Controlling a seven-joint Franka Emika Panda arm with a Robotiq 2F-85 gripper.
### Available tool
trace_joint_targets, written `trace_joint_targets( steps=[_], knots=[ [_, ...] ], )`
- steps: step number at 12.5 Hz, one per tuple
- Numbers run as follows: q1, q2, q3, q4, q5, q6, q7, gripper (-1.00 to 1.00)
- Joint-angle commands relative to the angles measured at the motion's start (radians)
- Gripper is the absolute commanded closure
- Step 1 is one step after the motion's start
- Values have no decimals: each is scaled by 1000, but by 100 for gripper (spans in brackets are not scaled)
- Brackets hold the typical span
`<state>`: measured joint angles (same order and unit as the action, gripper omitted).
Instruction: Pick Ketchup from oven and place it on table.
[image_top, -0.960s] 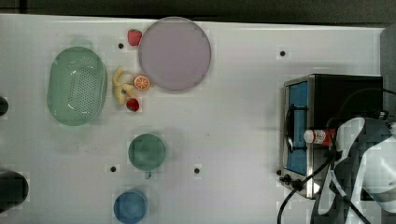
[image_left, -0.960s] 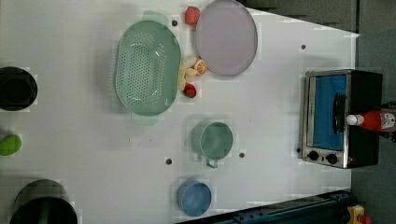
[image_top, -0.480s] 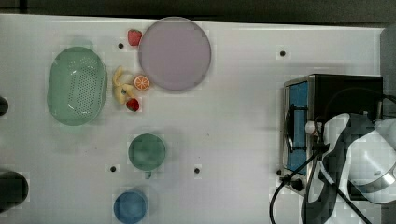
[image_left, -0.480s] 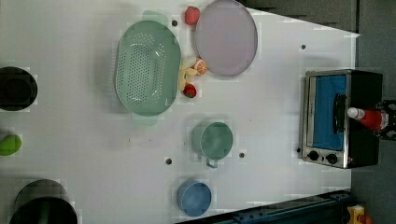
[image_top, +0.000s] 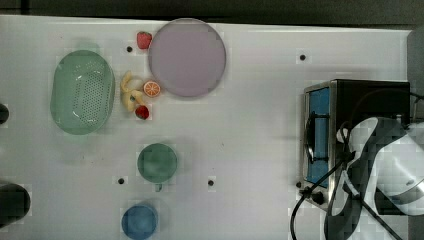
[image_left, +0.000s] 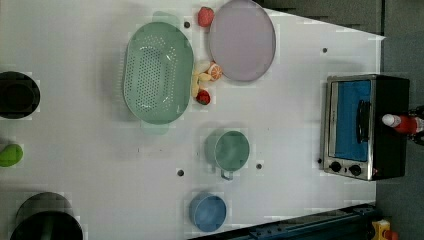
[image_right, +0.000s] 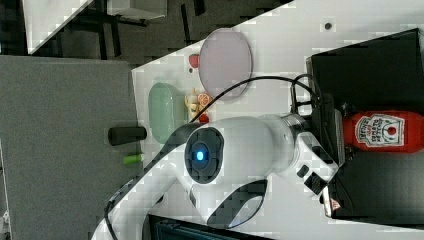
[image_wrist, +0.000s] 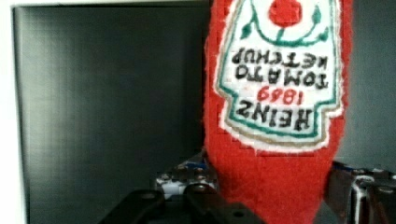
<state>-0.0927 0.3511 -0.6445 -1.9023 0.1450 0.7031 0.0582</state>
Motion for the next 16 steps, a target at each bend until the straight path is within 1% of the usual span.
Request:
trace_joint_targets(
  steps=[1,2,4,6,8,10,12,14,16],
  knots=[
    [33,-110,6,138,-37,-107,-128,-29],
    [54,-138,16,183,-55,-184,-145,-29],
    [99,-194,51,269,-58,-355,-146,-29],
    [135,-243,104,313,-58,-490,-146,-29],
    [167,-292,179,313,-58,-556,-145,-29],
    [189,-318,269,309,-59,-564,-144,-29],
    [202,-317,361,304,-65,-564,-142,-29],
    [207,-312,446,261,-79,-563,-116,-29],
    [210,-307,506,174,-97,-560,-36,-29]
  ],
)
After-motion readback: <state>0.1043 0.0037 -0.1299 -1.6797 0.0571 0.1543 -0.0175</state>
